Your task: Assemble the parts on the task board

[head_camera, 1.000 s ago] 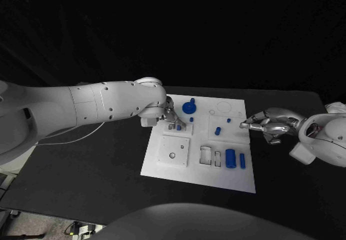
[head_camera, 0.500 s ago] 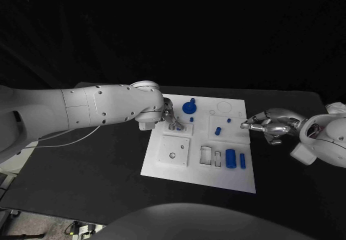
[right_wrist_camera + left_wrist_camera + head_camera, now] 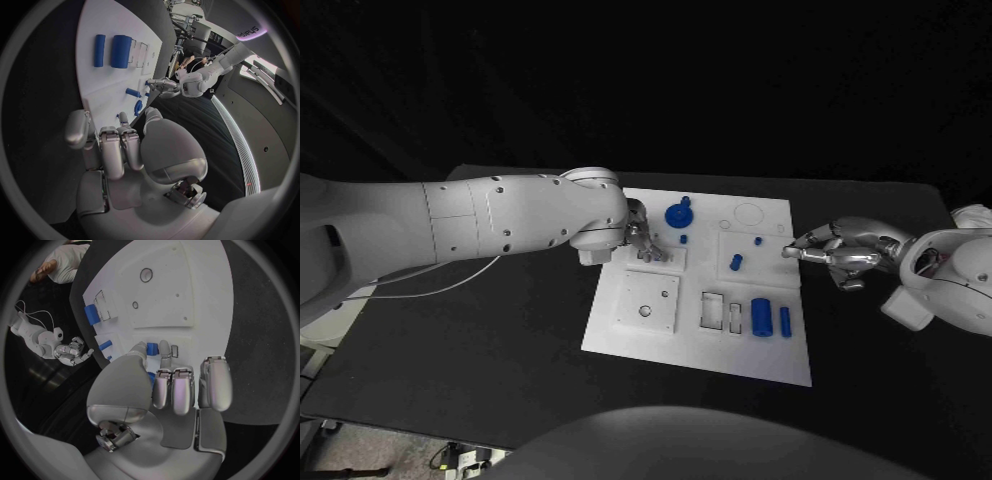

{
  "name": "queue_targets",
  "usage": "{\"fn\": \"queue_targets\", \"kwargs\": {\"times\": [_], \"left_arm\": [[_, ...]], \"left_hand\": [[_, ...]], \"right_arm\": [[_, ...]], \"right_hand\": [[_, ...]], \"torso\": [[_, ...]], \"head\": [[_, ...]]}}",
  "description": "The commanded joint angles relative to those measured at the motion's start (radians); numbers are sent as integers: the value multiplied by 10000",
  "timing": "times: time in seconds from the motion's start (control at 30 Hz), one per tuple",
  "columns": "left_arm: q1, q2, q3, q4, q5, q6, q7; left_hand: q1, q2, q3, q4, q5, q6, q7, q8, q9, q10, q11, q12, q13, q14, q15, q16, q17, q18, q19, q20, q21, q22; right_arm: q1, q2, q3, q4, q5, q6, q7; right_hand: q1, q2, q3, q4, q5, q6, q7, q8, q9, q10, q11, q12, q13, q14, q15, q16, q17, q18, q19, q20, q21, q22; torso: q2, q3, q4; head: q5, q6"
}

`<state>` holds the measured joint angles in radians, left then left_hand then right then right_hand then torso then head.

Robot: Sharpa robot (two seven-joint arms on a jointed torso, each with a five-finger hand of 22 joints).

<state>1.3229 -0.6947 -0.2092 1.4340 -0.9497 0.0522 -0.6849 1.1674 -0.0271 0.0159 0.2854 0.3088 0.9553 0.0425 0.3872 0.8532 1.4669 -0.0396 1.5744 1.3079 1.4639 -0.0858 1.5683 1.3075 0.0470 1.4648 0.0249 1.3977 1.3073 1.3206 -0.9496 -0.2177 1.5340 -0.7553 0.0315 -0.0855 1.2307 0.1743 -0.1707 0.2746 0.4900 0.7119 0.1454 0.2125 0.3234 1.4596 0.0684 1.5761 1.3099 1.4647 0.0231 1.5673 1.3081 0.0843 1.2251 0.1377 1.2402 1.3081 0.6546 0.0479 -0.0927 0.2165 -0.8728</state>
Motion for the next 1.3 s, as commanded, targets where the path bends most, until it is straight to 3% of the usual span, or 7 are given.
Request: {"fn": "queue_targets", "kwargs": {"times": [0.03,0.13,0.47,0.53,1.03,1.3], "left_arm": [[-35,-12,-5,71,37,-343,284],[-56,-31,-7,113,39,-488,319],[-153,-233,-18,480,-89,-1318,349],[-176,-279,-22,554,-119,-1467,339],[-277,-383,-44,748,-330,-1712,47],[-324,-357,-48,739,-353,-1699,47]], "left_hand": [[178,-1,108,9,418,-18,-29,-38,11,1039,69,-36,2629,1069,53,25,2633,18,1,77,-33,1453],[239,23,140,19,617,-3,-42,-28,16,1039,58,-36,2629,1069,46,25,2633,15,8,73,-26,1466],[124,-93,12,53,555,-127,10,-14,60,1039,89,-36,2629,1069,57,25,2633,13,15,76,-29,1479],[61,-122,-66,50,707,-194,27,10,95,1039,105,-36,2629,1069,70,25,2633,10,22,84,-25,1489],[-37,-107,-178,63,859,-278,47,57,150,1039,126,-36,2629,1069,87,25,2633,15,15,98,-49,1485],[90,116,-156,39,1470,-251,-21,207,245,1039,79,-36,2629,1069,62,25,2633,19,21,90,-64,1501]], "right_arm": [[-14,5,-2,1,-16,178,-12],[-19,5,-2,-3,-16,180,-14],[-57,16,-2,-29,-16,170,-8],[-64,17,-2,-32,-16,168,-7],[-93,18,-3,-44,-15,164,-6],[-103,19,-3,-44,-15,170,-10]], "right_hand": [[62,25,36,36,4,-54,32,-36,-13,1111,16,-53,2609,1061,43,35,2627,104,-74,30,-36,1365],[67,23,40,34,20,-54,31,-37,-14,1111,15,-53,2609,1061,42,35,2627,104,-78,31,-41,1364],[74,18,46,32,51,-54,32,-38,-16,1111,15,-53,2609,1061,42,35,2627,106,-84,30,-49,1361],[74,18,46,32,51,-54,32,-38,-16,1111,15,-53,2609,1061,42,35,2627,106,-84,30,-49,1361],[74,18,46,32,51,-54,32,-38,-16,1111,15,-53,2609,1061,42,35,2627,106,-84,30,-49,1361],[71,15,47,36,64,-52,34,-37,-17,1111,16,-53,2609,1061,42,35,2627,107,-91,30,-57,1359]], "torso": [[12,-2,-4],[11,-5,-5],[7,7,11],[6,6,14],[10,-6,-2],[5,1,1]], "head": [[-8,2],[-15,2],[-23,2],[-24,2],[-17,2],[-26,2]]}}
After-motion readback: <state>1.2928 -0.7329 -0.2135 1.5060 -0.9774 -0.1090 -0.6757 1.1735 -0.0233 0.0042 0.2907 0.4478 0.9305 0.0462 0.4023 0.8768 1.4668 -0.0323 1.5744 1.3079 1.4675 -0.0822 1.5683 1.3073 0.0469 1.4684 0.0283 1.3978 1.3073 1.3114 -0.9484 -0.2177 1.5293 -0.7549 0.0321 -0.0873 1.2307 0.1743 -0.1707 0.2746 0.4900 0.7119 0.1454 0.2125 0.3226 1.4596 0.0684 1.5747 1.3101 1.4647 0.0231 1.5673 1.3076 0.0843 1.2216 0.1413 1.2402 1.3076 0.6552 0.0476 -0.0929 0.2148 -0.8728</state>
